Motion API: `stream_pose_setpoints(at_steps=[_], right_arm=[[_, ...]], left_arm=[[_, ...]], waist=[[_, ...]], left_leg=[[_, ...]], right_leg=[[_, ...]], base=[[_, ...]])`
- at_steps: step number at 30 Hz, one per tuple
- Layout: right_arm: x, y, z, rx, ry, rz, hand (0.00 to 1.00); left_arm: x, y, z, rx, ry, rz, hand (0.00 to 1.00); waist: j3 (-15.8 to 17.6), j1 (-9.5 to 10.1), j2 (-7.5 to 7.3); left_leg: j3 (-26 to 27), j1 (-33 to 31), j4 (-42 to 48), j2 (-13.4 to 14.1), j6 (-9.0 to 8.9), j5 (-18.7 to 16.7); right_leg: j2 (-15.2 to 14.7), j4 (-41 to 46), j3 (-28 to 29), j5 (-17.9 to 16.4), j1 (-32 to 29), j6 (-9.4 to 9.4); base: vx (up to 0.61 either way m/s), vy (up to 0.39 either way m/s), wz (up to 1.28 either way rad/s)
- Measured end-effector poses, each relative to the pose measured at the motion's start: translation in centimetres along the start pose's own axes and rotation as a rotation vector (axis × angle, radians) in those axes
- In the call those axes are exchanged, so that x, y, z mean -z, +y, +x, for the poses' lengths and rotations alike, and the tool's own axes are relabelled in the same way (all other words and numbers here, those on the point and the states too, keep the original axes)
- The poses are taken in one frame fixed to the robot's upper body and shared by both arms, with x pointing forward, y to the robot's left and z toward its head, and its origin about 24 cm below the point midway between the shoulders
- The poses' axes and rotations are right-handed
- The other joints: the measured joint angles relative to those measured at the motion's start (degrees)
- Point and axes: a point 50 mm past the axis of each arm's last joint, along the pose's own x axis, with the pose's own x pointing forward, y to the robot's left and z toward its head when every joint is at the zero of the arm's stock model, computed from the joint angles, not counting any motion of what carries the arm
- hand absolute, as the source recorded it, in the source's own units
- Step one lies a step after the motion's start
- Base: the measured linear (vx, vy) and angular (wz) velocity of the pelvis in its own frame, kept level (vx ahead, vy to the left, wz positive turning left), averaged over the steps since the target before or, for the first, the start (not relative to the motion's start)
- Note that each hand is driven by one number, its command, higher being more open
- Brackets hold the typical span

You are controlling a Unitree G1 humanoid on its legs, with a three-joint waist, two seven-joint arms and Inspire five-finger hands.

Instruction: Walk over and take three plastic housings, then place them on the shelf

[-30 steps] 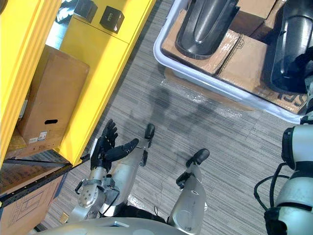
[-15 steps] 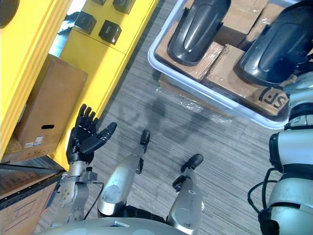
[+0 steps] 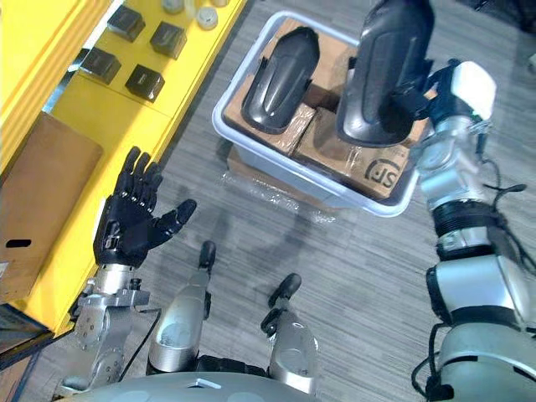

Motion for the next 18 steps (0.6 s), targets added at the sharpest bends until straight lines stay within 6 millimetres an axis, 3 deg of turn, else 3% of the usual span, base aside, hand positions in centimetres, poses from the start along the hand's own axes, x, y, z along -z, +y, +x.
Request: stream_pose_setpoints(at_steps=[2,6,9,14,18], right_arm=[[-0.5,1.8,-0.8,-0.038,-0.024,-0.009,0.0],[-1.8,3.2,-1.5,-0.029,-0.08,-0.024,0.0],[-4.4,3.6,-2.1,-0.009,-0.205,0.007,0.0],[-6.1,4.3,-3.9,0.013,-0.336,0.053,0.0],[-6.0,6.9,-6.7,-0.052,-0.381,0.08,0.0]], left_arm=[[-0.4,-0.5,1.8,0.139,0.02,0.053,1.0],[-0.7,-1.8,5.4,0.285,0.067,0.089,1.0],[1.4,-1.3,8.1,0.296,0.275,-0.039,1.0],[4.4,-0.8,7.7,0.263,0.497,-0.173,1.0],[5.1,-1.1,7.4,0.252,0.538,-0.269,1.0]], waist=[[-1.5,-0.36,-0.58],[-2.5,-1.71,-0.99],[-4.1,-3.56,-1.66],[-5.5,-5.38,-2.59],[-8.5,-6.04,-4.64]], left_leg=[[1.1,1.2,-1.0,0.0,-0.01,0.4],[2.2,1.9,-1.0,-0.2,-0.01,0.4],[3.9,2.1,-1.0,-0.1,-0.05,0.3],[6.2,4.5,-1.0,0.1,-0.33,-0.6],[8.3,7.0,-1.0,0.9,-0.84,-1.6]], right_leg=[[0.0,-0.3,1.2,0.2,0.1,0.24],[-0.1,-0.6,2.3,0.7,0.3,0.43],[0.3,-2.6,3.8,2.1,0.2,0.43],[0.6,-3.3,6.0,2.4,1.4,0.4],[1.4,-3.5,7.9,2.3,2.5,0.15]], base=[[0.04,-0.002,-0.2],[0.01,0.002,-0.15],[0.02,-0.002,-0.23],[0.01,-0.007,-0.25],[0.02,-0.021,-0.28]])
